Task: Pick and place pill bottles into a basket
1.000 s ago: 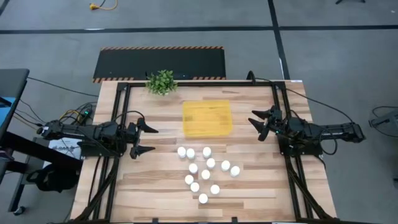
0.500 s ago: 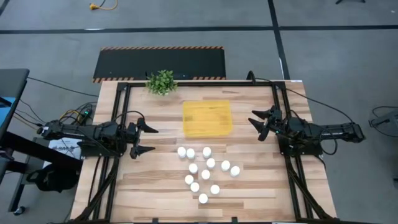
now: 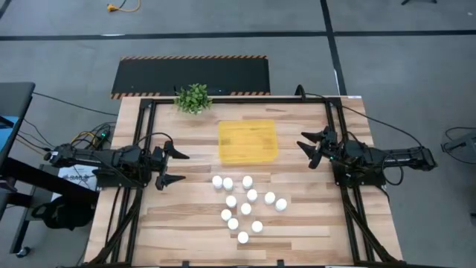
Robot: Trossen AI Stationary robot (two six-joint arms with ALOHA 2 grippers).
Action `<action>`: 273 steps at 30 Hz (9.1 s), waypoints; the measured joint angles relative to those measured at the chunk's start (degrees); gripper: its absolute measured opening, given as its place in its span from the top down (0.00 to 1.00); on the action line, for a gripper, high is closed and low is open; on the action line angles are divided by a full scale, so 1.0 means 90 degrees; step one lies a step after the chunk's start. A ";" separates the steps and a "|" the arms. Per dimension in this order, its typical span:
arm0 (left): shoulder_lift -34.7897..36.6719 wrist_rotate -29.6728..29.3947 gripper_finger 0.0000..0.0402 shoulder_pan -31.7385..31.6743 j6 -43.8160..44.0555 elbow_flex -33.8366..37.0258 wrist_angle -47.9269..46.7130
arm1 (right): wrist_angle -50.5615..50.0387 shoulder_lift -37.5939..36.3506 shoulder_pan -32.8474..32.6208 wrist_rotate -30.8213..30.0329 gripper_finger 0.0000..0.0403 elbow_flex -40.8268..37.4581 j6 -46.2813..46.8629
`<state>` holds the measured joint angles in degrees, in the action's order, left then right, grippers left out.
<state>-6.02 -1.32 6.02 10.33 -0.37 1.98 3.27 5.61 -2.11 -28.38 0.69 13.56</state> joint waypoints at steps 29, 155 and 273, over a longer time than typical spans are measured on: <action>0.0002 0.0837 0.04 0.0002 -0.1264 0.0001 0.1306 | 0.0671 -0.0002 -0.0002 -0.0170 0.42 -0.0010 0.0887; 0.0001 0.0585 0.04 0.0000 -0.0381 0.0001 0.0889 | -0.3236 0.8443 -0.2650 0.3483 0.42 0.5022 -0.0743; 0.0002 0.0580 0.04 0.0000 -0.0340 -0.0001 0.0835 | -0.5256 0.8676 0.1953 0.3504 0.61 0.8189 -0.3496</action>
<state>-6.00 3.90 6.02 7.27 -0.37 9.50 -44.04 83.69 15.47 3.16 74.39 -17.91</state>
